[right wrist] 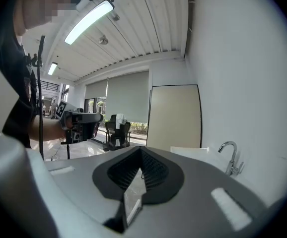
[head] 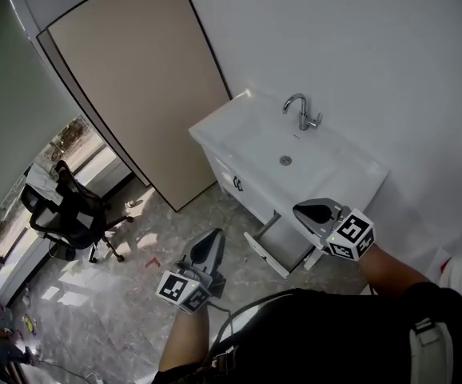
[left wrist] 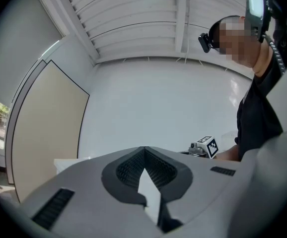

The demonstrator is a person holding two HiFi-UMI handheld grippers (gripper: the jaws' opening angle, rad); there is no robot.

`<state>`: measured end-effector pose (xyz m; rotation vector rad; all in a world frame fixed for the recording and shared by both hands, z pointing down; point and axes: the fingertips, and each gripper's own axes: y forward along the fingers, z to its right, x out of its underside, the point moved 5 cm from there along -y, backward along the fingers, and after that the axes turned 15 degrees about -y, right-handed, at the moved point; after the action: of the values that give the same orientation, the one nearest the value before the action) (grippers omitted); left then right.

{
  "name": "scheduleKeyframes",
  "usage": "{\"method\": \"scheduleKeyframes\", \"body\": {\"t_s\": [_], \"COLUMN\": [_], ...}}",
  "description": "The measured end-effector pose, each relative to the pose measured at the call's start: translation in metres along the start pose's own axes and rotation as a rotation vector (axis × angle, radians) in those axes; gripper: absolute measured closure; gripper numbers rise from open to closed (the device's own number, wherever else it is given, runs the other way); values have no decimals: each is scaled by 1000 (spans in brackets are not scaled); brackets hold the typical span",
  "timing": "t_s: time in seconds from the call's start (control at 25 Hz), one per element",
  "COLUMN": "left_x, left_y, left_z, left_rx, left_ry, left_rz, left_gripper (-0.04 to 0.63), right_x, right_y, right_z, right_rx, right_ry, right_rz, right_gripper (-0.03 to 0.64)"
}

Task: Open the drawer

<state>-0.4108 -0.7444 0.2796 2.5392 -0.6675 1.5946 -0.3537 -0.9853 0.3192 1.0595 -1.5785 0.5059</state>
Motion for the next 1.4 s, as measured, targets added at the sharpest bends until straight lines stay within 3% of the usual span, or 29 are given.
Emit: {"method": "scheduleKeyframes", "body": {"t_s": [0.32,0.52,0.96,1.4], "left_x": [-37,-56,-78,-77], "left_y": [-14,-14,-9,0], "left_z": [18,29,36,35], "left_rx": [-63,-57,-39,-32], "left_ry": [100,126,118,97], "left_rz": [10,24,77,70], "left_gripper": [594,594,594,594], "right_x": [-58,-78,-92,-85], "right_y": [-12,-13,-12,-4], "right_z": [21,27,55,60], "right_rx": [-8,-20,11,4], "right_ry": [7,16,73,50], "right_rz": [43,62,131,102], "right_gripper": [618,618,618,620]}}
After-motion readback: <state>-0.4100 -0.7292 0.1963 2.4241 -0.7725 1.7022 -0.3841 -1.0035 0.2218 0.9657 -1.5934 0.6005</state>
